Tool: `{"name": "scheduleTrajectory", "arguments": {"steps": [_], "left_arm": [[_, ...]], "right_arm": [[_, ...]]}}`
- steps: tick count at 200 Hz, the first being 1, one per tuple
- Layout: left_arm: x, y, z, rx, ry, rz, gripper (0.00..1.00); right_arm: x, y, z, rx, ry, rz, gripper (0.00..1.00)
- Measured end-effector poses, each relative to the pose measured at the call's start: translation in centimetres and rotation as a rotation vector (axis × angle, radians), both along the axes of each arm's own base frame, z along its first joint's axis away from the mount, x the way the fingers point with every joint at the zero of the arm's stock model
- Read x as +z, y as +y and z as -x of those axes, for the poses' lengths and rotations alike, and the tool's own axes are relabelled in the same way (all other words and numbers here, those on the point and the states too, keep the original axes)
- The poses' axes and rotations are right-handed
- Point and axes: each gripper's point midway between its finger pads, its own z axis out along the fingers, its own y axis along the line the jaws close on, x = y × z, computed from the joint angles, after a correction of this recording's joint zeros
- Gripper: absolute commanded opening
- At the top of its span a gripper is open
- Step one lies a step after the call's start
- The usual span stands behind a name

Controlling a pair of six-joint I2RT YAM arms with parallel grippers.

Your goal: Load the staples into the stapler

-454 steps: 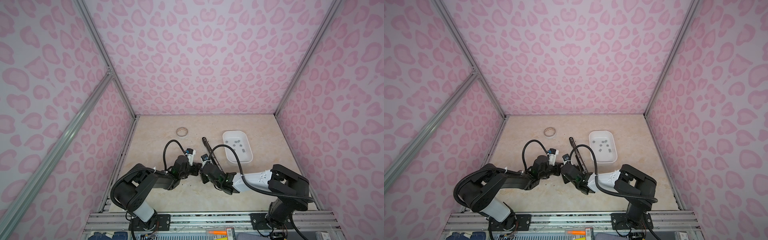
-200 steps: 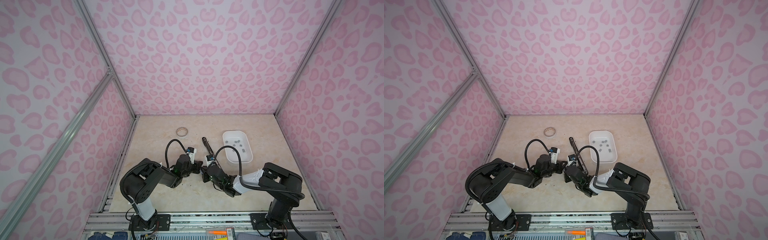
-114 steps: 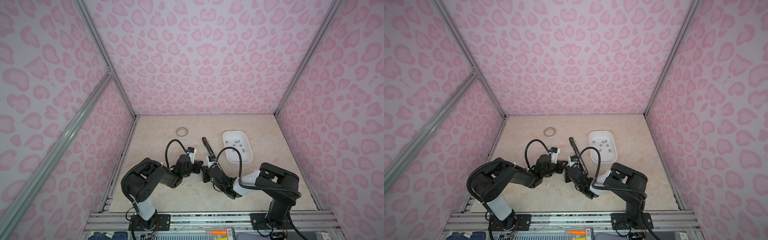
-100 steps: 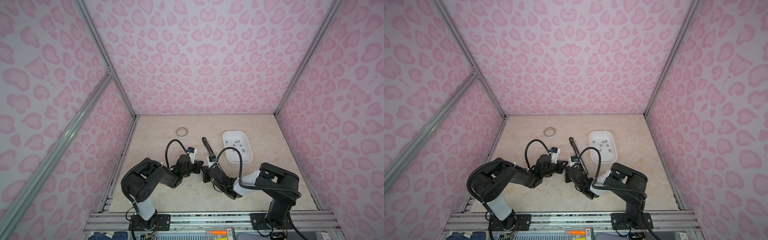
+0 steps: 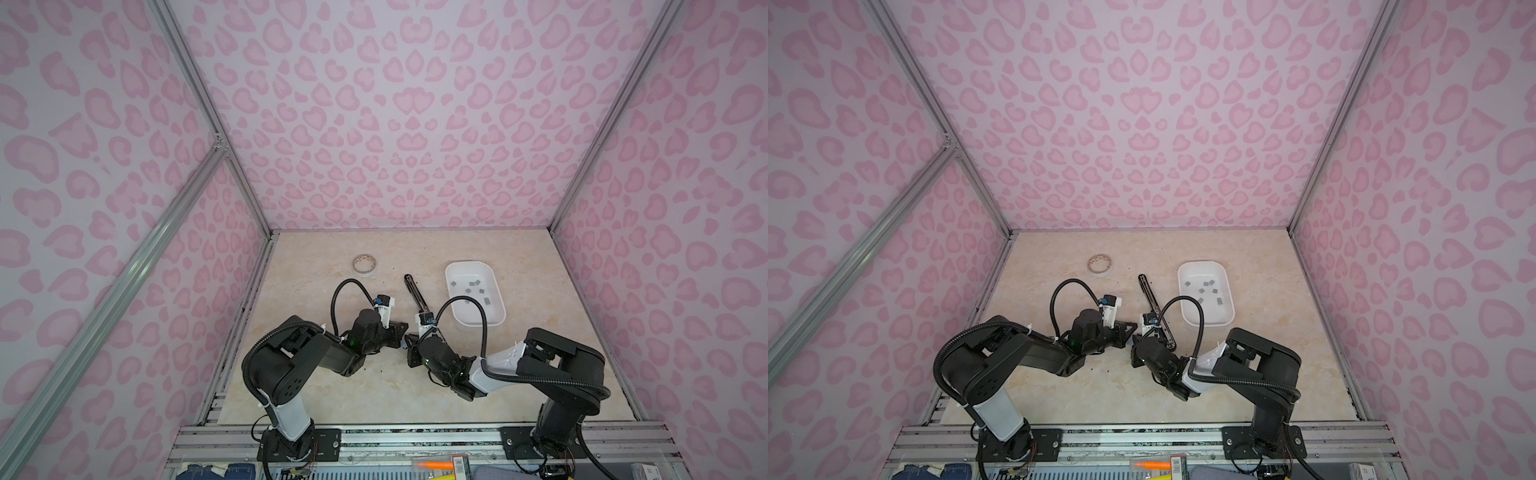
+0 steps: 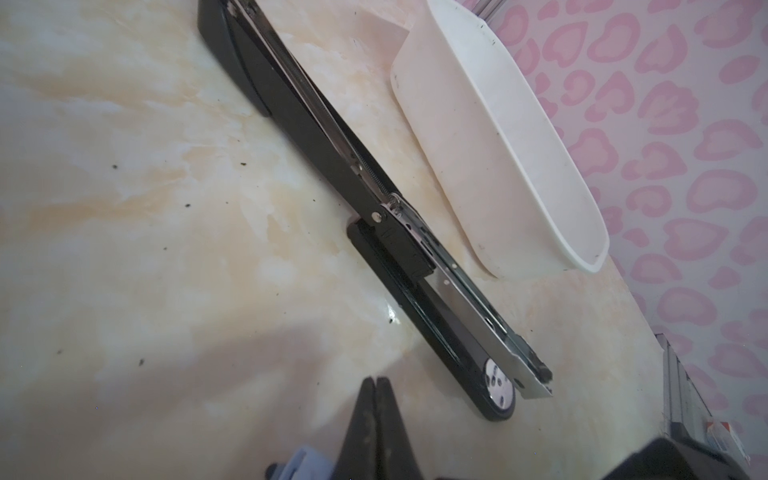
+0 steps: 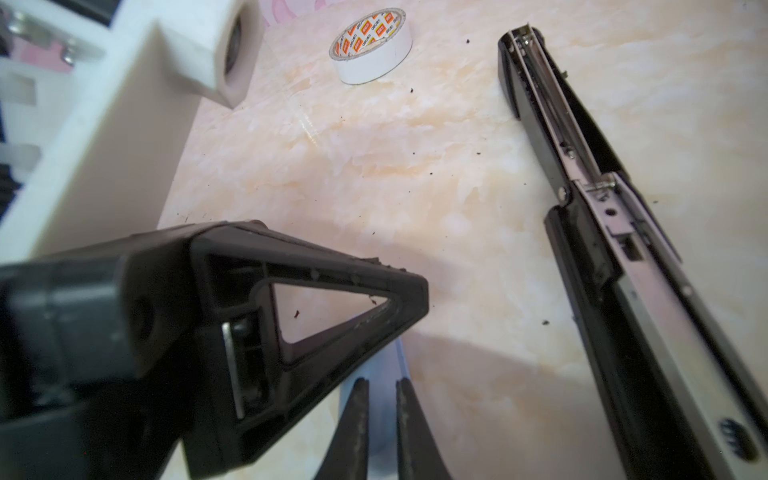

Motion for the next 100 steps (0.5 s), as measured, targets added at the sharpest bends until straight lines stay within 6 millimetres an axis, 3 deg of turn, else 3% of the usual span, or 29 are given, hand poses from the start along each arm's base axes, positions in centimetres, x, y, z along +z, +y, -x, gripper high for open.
{"name": "scheduleTrajectory", "arguments": {"steps": [55,100], "left_arm": [[0.1,0.0,0.2,-0.005,0.006,-0.001,0.04],[-0.8,0.0,0.3,-0.007,0.022,-0.011,0.04]], "right_arm": [[0.0,-0.7,0.1,0.011,0.014,0.112,0.16],[-3.0,-1.7,1.4,0.04,0.069,0.191,0.15]]}}
